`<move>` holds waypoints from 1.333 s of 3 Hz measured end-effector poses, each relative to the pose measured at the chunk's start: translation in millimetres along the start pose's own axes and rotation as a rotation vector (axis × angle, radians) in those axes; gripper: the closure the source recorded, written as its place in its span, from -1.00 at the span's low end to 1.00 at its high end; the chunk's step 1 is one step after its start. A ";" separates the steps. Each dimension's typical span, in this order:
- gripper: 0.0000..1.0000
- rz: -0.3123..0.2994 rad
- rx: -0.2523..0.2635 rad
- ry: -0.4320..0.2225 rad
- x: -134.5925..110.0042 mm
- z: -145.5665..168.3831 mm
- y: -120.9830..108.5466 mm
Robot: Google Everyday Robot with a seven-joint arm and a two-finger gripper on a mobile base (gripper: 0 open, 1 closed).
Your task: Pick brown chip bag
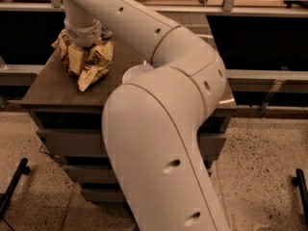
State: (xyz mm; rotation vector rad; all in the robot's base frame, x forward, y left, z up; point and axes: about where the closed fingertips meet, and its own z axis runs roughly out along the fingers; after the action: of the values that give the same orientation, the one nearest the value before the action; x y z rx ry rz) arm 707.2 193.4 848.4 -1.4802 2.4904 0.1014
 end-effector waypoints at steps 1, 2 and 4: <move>1.00 0.000 0.000 0.000 0.0 0.0 0.0; 1.00 0.000 0.000 0.000 0.0 0.0 0.0; 1.00 0.000 0.000 0.000 -0.1 -0.3 -0.1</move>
Offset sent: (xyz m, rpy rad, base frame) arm 0.0015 -0.0049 0.0083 0.0138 -0.0224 0.0375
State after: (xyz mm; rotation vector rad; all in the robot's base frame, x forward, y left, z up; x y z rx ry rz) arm 707.3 193.4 848.7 -1.4802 2.4898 0.1014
